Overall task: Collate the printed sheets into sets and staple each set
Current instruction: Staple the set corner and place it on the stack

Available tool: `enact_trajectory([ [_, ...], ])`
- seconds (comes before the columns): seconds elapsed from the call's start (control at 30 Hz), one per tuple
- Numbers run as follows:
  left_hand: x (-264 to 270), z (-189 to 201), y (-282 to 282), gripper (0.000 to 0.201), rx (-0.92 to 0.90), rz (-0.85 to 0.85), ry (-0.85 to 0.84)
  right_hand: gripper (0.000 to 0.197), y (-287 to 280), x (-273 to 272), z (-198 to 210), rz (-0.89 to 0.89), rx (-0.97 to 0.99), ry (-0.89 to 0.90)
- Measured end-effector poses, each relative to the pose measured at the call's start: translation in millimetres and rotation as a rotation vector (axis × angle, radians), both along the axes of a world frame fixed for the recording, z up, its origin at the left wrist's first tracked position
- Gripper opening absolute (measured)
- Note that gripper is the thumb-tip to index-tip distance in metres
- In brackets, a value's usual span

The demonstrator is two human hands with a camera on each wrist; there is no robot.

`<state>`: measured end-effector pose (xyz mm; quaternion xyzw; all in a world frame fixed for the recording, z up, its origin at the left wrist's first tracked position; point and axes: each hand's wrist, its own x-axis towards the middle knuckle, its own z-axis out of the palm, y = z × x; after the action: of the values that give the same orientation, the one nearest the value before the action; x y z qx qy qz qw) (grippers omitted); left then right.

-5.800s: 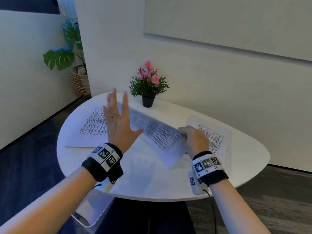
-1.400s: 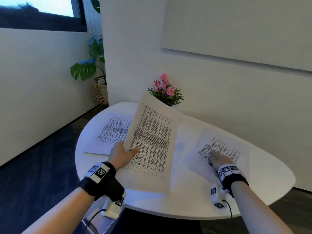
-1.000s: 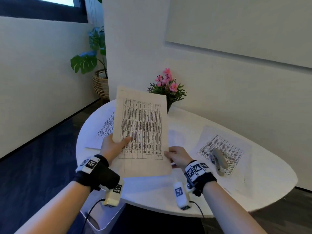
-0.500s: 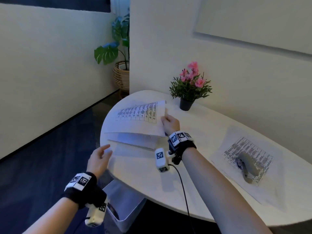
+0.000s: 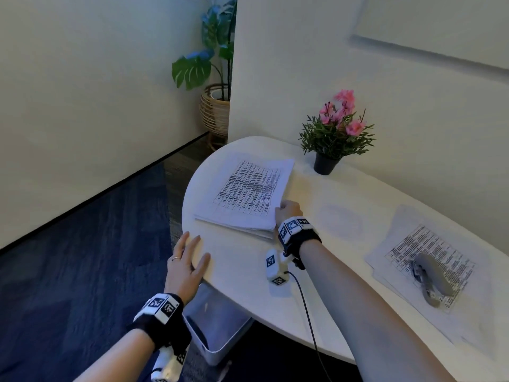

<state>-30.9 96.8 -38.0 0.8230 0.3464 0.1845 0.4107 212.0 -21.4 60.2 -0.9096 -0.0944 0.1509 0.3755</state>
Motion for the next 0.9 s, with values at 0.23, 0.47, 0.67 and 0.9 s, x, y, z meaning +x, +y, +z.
enact_trajectory([
  [0.23,0,-3,0,0.05,-0.029,-0.003,-0.017,0.046,3,2,-14,0.034,-0.121,0.017],
  [0.47,-1,1,-3,0.055,-0.012,-0.011,-0.011,0.035,-3,2,-3,0.082,-0.198,-0.071],
  [0.67,-6,7,-3,0.075,0.117,0.036,0.104,0.039,-79,10,22,0.054,-0.088,-0.023],
  [0.9,9,28,-26,0.019,0.249,0.098,0.092,0.047,-251,41,36,-0.231,-0.585,-0.24],
])
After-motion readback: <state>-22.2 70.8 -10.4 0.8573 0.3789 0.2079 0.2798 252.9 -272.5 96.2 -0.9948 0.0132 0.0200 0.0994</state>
